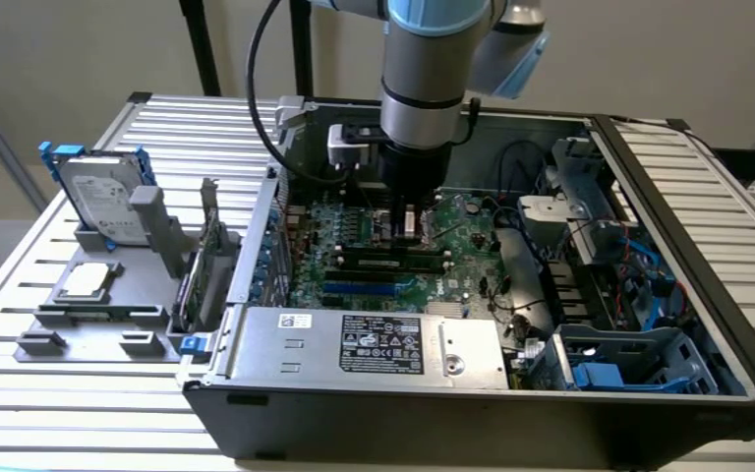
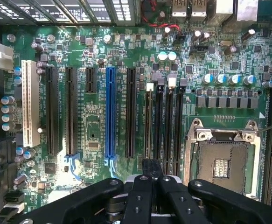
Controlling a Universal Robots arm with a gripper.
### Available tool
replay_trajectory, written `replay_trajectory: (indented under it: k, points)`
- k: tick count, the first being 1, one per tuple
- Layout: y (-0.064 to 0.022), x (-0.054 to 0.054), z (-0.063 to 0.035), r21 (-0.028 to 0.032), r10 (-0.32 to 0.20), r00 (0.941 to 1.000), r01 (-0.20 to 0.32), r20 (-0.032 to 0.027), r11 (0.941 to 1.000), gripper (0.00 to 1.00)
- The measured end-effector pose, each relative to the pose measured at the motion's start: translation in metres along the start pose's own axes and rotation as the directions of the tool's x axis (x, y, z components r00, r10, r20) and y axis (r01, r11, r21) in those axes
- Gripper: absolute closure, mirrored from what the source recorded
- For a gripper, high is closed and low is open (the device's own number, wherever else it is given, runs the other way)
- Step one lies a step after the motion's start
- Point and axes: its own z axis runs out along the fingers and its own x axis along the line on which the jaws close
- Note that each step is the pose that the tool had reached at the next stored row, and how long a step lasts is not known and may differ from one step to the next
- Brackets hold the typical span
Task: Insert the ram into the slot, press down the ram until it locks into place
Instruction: 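Press down the ram until it locks into place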
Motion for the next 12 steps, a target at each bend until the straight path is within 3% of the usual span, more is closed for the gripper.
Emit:
replay_trajectory:
  k: [4, 12]
  points:
    - [0.0001, 0.0, -0.0157, -0.001, 0.0, 1.0, 0.0, -0.0011, 1.0, 0.9]
    - [0.0002, 0.001, -0.016, -0.0008, 0.0, 1.0, 0.0, -0.0011, 1.0, 0.9]
